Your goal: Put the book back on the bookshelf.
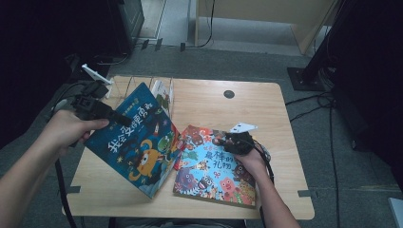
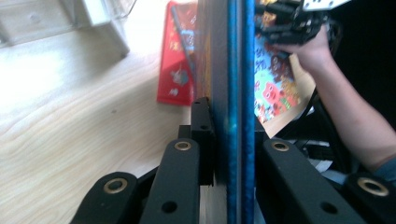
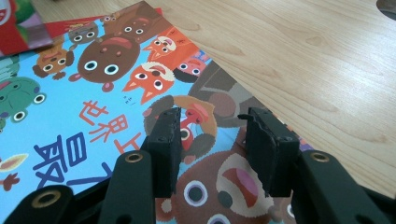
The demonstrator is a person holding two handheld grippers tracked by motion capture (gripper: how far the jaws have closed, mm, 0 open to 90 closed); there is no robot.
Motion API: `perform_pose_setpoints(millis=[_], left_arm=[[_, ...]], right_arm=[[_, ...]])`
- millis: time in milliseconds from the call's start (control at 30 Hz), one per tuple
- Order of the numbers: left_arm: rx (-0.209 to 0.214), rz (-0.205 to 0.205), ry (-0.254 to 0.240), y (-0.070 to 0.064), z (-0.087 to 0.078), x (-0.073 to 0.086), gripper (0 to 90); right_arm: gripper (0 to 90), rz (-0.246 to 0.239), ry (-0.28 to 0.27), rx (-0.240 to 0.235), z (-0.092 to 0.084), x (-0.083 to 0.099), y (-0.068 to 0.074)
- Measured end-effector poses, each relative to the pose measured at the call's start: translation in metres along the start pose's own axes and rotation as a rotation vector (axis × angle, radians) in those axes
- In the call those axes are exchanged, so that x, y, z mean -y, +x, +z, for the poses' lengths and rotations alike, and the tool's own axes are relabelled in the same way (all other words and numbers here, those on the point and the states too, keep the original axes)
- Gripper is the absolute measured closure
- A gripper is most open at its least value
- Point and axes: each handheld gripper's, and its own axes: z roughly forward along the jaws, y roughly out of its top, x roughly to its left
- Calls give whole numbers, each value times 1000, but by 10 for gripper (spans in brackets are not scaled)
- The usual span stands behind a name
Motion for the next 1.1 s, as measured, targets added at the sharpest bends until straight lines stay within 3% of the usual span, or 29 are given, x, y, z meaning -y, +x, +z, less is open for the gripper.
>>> perform_pose_setpoints(millis=[600, 967, 1100], left_arm=[[-17, -78, -39, 28, -38, 35, 826], [-24, -107, -64, 40, -57, 48, 824], [-37, -137, -70, 48, -61, 48, 825]], right_arm=[[553, -6, -12, -4, 0, 2, 0], [552, -5, -12, -4, 0, 2, 0], [552, -6, -12, -4, 0, 2, 0]])
